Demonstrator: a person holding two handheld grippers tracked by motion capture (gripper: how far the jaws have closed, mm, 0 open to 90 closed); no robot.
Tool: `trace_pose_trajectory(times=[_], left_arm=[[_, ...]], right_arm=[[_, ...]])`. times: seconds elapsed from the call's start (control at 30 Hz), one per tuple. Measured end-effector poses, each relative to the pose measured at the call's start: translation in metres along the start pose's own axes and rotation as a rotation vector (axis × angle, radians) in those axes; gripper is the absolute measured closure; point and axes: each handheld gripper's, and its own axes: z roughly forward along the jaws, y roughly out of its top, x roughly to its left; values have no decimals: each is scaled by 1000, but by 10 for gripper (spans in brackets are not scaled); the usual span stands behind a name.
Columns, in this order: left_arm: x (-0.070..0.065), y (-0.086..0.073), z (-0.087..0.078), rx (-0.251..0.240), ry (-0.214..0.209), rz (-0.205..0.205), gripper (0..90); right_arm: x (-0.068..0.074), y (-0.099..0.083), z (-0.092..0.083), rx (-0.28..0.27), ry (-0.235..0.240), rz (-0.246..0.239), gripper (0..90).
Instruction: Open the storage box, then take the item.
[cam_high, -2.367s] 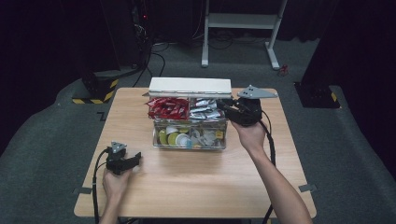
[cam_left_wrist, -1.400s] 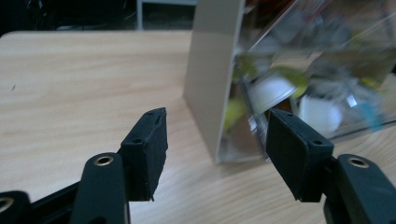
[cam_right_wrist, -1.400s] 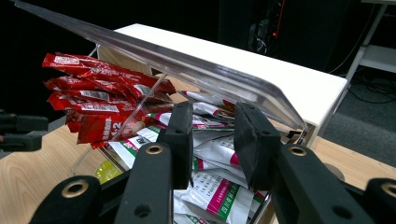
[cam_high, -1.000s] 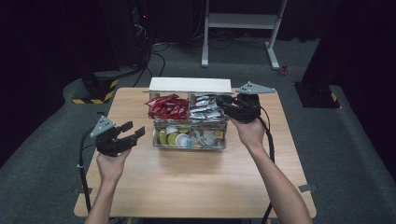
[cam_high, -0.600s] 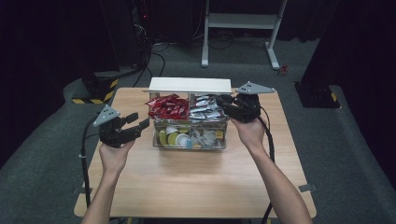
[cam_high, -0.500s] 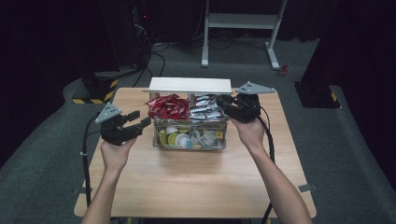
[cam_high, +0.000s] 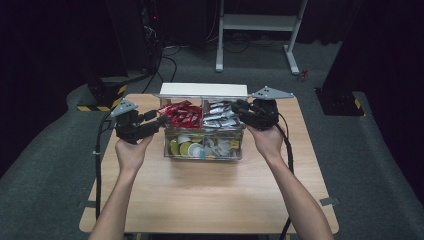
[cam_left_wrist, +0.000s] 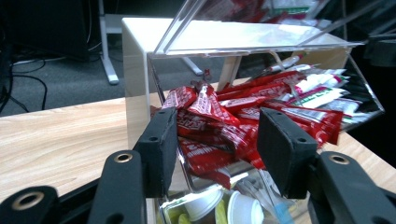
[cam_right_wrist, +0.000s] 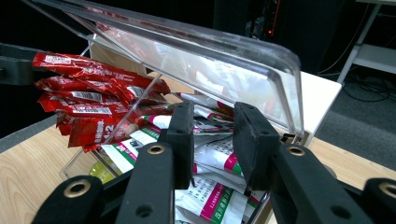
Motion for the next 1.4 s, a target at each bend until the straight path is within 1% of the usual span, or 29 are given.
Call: trace_pose_trajectory(times=[0.03,0.07,0.27,0.43,0.57,0.63,0.7,0.8,0.83,0.87,1.03,1.13,1.17,1.27,1.3,1.4], left_arm=[[0,1,2,1,3,-10,493],[0,2,4,4,7,-10,499],[-4,8,10,21,38,13,543],[-8,12,15,38,47,37,606],[-10,14,17,47,62,51,626],[-11,16,19,53,70,51,631],[-10,16,19,55,68,45,633],[-11,16,21,57,109,50,634],[-11,16,22,58,111,49,635],[-11,17,23,60,112,43,636],[-9,18,23,66,103,31,637],[-9,19,24,64,80,15,636],[-9,20,24,65,71,16,636],[-11,22,25,63,73,29,633],[-11,22,25,63,70,31,635],[-12,24,26,69,59,36,641]], right_arm=[[0,0,0,-1,1,0,687],[0,0,0,-1,3,0,687],[-1,0,0,0,4,1,687],[-1,1,1,-1,6,-1,687],[-1,1,3,3,6,0,687],[-1,1,4,8,7,4,687],[-1,1,5,7,6,-1,687],[0,1,6,10,-1,-9,687],[2,1,5,14,-13,-20,686],[3,1,6,16,-21,-30,687],[3,1,6,22,-24,-22,688],[3,2,7,24,-20,-22,688],[3,2,7,26,-19,-20,689],[3,2,8,28,-23,-24,689],[4,2,8,24,-29,-30,689],[4,1,8,20,-27,-28,692]])
